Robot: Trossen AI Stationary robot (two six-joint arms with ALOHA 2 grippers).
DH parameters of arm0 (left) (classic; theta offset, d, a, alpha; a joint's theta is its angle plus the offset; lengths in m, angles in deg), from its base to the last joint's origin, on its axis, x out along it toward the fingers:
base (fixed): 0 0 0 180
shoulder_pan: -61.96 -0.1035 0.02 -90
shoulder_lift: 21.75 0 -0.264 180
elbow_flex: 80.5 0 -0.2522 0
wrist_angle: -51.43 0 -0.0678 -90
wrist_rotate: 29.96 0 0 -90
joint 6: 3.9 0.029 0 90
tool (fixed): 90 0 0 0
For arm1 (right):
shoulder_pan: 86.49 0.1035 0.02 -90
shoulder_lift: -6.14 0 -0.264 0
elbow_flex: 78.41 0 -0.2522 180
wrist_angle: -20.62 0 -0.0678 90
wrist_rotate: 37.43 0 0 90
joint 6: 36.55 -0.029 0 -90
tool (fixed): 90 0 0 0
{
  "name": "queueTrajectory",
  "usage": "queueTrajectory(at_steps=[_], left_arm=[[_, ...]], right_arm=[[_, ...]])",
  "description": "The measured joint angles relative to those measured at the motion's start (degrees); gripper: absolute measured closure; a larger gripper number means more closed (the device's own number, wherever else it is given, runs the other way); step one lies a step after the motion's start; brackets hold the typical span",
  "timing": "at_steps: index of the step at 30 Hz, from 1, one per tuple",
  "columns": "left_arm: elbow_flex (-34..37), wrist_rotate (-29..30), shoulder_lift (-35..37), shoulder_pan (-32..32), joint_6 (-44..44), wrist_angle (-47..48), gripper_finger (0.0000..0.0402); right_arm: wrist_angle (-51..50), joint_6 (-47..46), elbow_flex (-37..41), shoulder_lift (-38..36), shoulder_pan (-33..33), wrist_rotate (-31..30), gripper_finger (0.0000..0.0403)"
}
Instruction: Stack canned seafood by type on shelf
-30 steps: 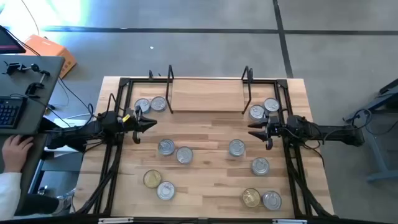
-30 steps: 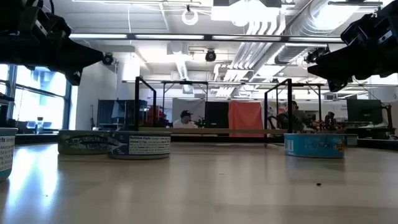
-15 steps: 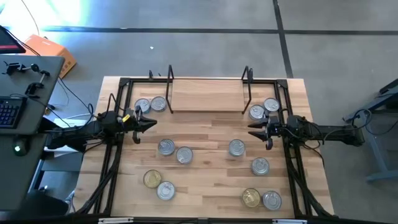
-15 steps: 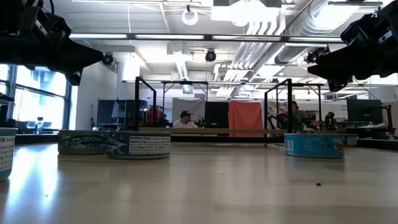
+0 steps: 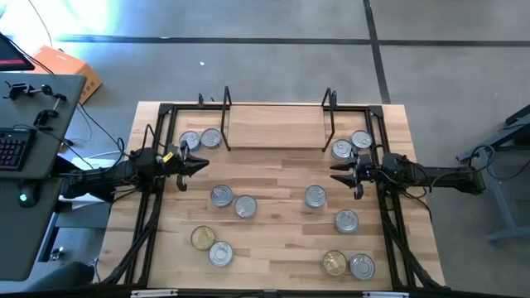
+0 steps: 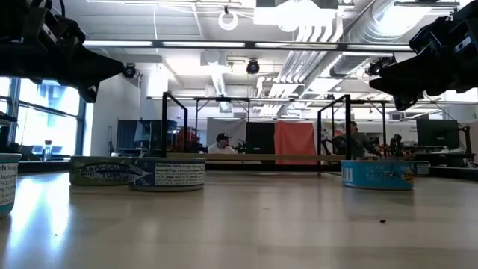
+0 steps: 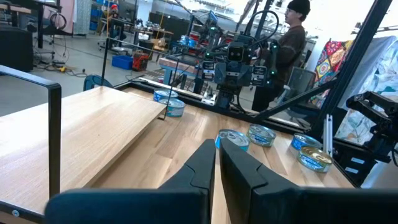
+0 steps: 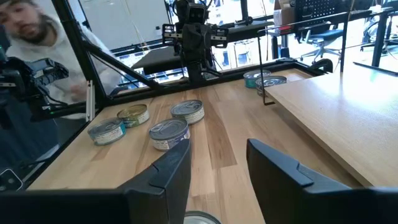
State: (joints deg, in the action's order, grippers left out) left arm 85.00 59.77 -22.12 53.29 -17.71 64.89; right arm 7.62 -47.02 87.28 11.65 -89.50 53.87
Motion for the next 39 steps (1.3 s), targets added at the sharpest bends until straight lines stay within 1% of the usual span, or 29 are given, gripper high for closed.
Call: queueTrajectory(at_steps=[34, 39], left_arm=[[0.0, -0.02, -0.01, 0.0, -0.02, -0.02, 0.0387], [0.0, -0.09, -0.15, 0.0, 0.51, -4.55, 0.0387]], right_arm=[[-0.01, -0.01, 0.0, -0.01, 0.0, -0.01, 0.0256], [0.01, 0.01, -0.01, 0.01, 0.0, 0.0, 0.0256]])
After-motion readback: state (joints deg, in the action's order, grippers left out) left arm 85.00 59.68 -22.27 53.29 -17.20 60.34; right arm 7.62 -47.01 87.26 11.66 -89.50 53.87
